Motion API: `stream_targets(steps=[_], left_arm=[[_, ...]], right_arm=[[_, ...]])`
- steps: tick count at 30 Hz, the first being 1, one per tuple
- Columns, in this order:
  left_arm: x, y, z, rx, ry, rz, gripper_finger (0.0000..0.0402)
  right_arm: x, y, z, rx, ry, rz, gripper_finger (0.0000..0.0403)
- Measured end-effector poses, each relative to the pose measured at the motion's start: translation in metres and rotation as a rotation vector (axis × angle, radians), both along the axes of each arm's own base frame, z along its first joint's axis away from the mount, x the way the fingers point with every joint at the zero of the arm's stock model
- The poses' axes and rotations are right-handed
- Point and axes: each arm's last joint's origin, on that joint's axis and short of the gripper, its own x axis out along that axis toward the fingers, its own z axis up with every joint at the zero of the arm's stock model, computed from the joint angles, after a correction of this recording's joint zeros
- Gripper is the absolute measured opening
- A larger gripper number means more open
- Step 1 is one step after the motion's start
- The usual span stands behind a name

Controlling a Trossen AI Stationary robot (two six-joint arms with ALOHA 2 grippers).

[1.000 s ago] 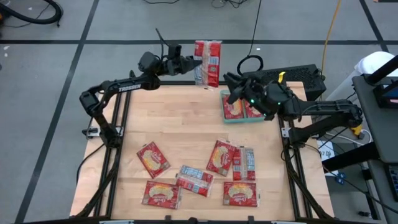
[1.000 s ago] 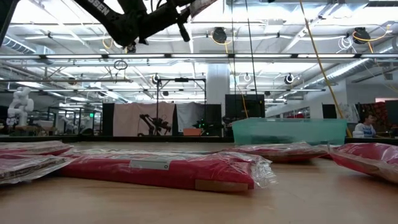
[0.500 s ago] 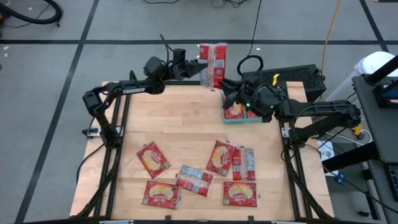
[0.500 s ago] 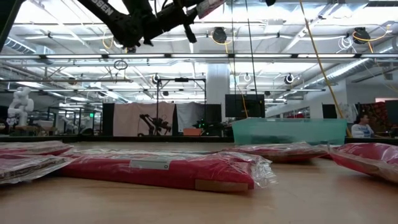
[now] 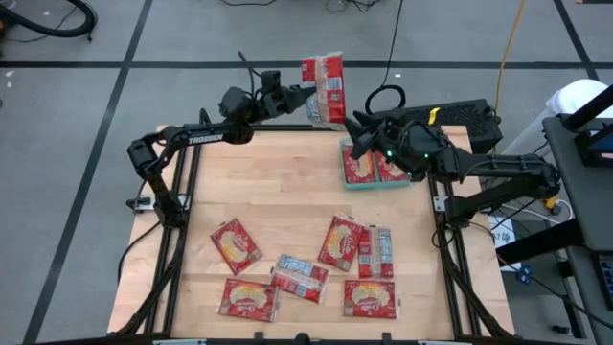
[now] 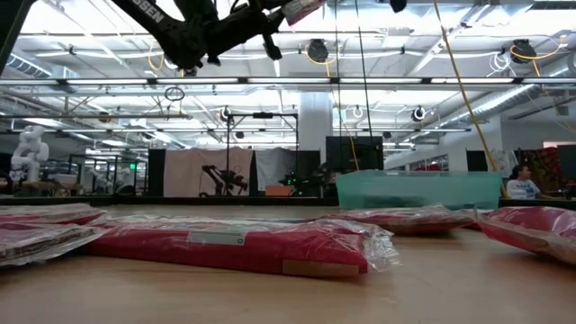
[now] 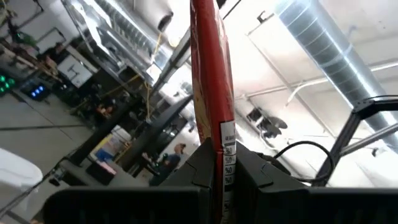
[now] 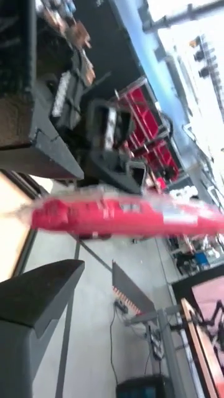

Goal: Sort popcorn bags into baskets
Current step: Put the red popcorn bag into the light blue bin

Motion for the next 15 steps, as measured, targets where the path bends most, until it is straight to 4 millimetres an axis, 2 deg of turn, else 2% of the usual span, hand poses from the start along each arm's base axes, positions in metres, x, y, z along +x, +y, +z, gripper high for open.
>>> stream_targets(steps=[4,7,15], left_arm=[[0.005,-0.008,0.000,0.023,-0.001,0.016,0.0030],[0.007,-0.011,0.000,0.025,-0.006,0.022,0.0030],[0.008,-0.012,0.000,0.008,-0.015,0.038,0.0030]], right_arm=[[0.000,-0.012,0.000,0.014,-0.009,0.052,0.0210],[0.000,-0.018,-0.001,0.036,-0.017,0.112,0.0191],[0.001,-0.021,-0.004,0.063,-0.012,0.159,0.0086]])
